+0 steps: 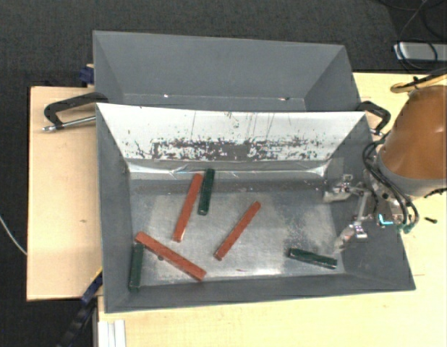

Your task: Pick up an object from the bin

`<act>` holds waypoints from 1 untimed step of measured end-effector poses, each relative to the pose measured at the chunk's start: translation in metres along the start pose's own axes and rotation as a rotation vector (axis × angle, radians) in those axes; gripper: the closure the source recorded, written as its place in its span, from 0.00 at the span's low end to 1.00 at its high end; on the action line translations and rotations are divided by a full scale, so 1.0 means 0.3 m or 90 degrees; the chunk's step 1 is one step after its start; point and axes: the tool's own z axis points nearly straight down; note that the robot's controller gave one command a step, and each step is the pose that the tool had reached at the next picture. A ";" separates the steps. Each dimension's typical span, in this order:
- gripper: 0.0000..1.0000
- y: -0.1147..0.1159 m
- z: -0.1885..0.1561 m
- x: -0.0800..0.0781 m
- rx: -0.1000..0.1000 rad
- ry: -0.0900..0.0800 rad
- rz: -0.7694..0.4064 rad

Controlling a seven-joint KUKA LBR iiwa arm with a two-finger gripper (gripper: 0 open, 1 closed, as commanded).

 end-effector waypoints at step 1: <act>0.00 0.001 -0.012 -0.007 0.001 -0.005 -0.001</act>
Offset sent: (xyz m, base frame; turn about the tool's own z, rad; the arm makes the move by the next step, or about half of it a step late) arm -0.0079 0.0176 -0.0889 0.0127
